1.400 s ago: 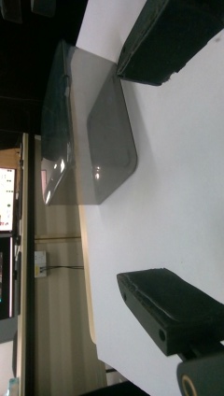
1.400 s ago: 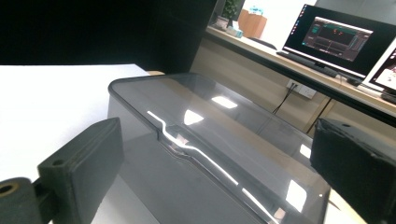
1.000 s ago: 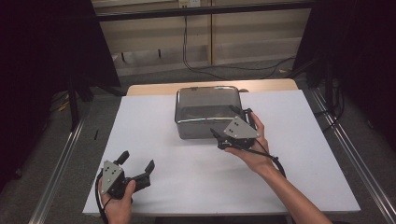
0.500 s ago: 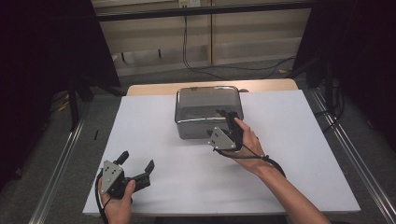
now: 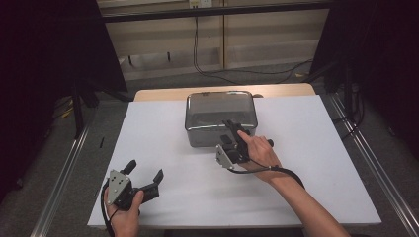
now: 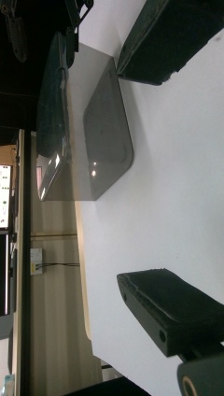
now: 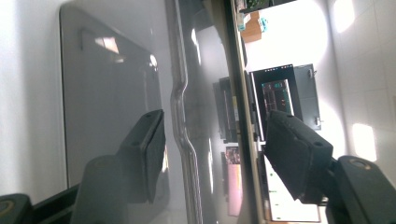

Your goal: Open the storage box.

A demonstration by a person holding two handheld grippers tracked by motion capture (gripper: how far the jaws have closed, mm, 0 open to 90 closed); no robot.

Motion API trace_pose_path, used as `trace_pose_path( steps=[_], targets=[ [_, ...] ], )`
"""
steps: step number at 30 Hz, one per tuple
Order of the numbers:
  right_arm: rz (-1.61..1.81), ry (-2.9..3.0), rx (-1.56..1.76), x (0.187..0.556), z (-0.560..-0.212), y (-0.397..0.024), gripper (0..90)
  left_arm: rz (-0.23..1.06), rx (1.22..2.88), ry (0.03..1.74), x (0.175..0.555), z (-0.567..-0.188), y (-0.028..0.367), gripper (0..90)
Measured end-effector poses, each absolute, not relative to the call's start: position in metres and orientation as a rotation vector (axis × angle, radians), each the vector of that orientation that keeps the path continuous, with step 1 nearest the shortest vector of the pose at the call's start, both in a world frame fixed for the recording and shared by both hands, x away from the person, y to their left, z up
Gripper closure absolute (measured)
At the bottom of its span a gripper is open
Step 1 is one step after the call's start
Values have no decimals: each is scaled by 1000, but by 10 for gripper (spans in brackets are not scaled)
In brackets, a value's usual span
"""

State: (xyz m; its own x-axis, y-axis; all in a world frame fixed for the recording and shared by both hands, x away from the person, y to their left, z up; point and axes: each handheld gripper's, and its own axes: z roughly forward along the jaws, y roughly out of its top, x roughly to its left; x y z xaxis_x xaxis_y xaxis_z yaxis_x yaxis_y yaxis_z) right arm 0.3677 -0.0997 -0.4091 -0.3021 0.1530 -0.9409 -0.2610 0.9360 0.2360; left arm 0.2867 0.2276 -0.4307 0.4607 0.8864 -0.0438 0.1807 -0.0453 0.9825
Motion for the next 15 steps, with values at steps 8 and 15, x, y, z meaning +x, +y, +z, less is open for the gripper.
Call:
trace_pose_path(
  steps=[8, 15],
  targets=[
    [338, 1851, -128, 370, -416, -98, 513, 755, 1541, 969, 287, -431, 228, 35],
    [308, 1844, -147, 370, -419, -96, 604, 763, 1548, 966, 286, -430, 227, 35]
  ],
)
